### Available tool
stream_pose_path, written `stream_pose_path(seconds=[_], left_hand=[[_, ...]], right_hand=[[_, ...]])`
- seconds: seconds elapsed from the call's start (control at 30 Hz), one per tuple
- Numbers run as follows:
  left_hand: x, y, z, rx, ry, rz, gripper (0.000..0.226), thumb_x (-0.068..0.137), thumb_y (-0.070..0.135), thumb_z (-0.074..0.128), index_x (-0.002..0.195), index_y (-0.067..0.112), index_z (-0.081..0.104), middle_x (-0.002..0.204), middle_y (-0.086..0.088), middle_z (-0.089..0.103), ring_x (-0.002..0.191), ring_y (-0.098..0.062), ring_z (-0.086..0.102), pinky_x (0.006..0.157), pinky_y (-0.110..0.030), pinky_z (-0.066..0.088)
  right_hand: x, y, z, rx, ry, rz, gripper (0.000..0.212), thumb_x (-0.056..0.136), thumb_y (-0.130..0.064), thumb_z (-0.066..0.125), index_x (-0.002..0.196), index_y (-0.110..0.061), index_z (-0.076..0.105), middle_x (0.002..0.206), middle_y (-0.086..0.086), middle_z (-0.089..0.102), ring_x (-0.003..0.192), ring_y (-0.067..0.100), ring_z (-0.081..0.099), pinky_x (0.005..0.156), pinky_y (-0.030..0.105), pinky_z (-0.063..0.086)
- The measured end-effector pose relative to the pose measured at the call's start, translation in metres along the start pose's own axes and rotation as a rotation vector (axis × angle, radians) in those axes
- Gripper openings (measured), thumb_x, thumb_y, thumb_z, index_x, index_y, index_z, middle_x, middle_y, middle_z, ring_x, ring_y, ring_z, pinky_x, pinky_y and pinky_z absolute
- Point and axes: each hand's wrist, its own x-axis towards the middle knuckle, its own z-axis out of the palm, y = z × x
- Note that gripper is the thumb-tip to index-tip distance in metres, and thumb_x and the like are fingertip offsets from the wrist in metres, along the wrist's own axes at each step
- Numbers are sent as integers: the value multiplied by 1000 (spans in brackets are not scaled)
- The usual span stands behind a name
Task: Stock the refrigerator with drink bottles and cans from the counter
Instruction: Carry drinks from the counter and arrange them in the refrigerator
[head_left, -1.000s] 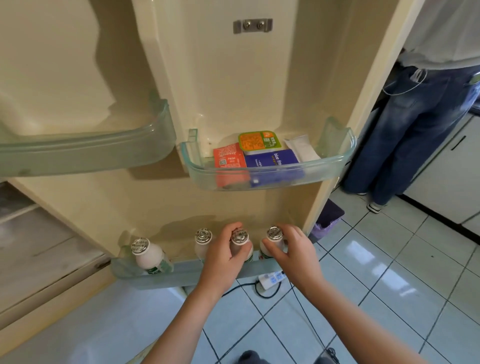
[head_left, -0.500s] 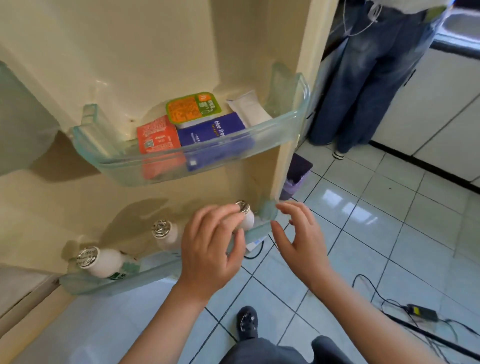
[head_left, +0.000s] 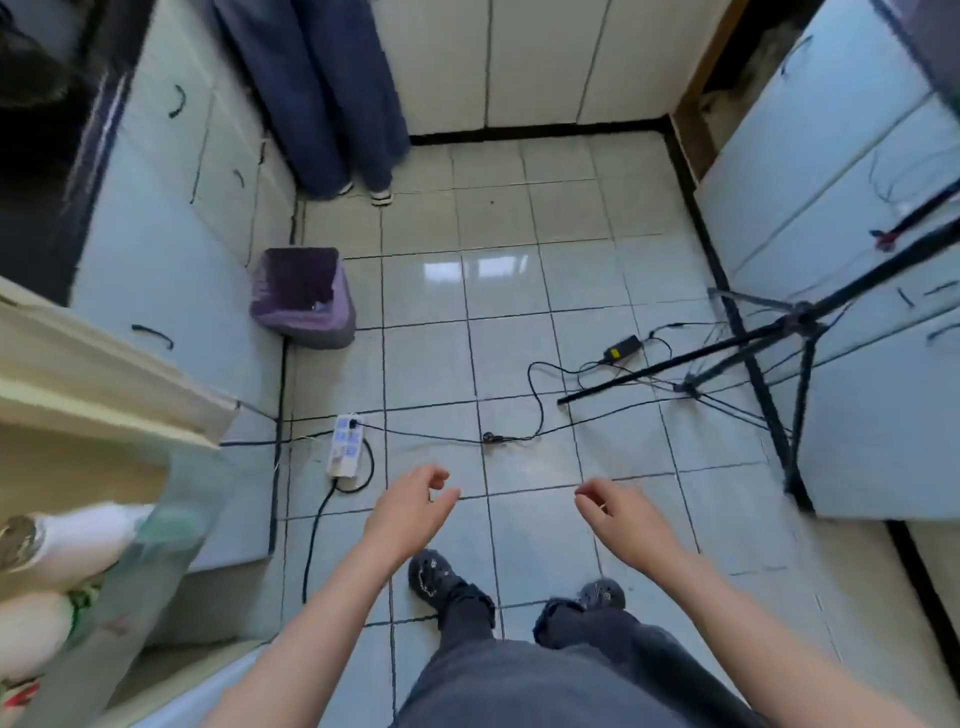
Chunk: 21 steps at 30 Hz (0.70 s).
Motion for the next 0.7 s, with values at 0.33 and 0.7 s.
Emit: stream_pose_path(seconds=[0.33, 0.7], left_hand=[[18, 144, 184, 552, -443, 52, 45, 93, 46, 44, 129, 21, 52, 130, -1, 58, 115, -21, 56, 94, -30, 44], [19, 324, 345, 737, -576, 346, 34, 90, 44, 51, 117, 24, 59, 117, -2, 65, 107, -23, 59, 81, -23, 39]], right_hand=[[-113, 258, -5, 492, 41, 604, 19, 95, -25, 44, 80, -20, 54, 91, 5, 61, 87, 22, 58, 72, 28, 41], [-216, 417, -13, 955, 310, 946, 28, 95, -18, 44, 89, -1, 65, 87, 12, 67, 73, 20, 59, 63, 26, 38]])
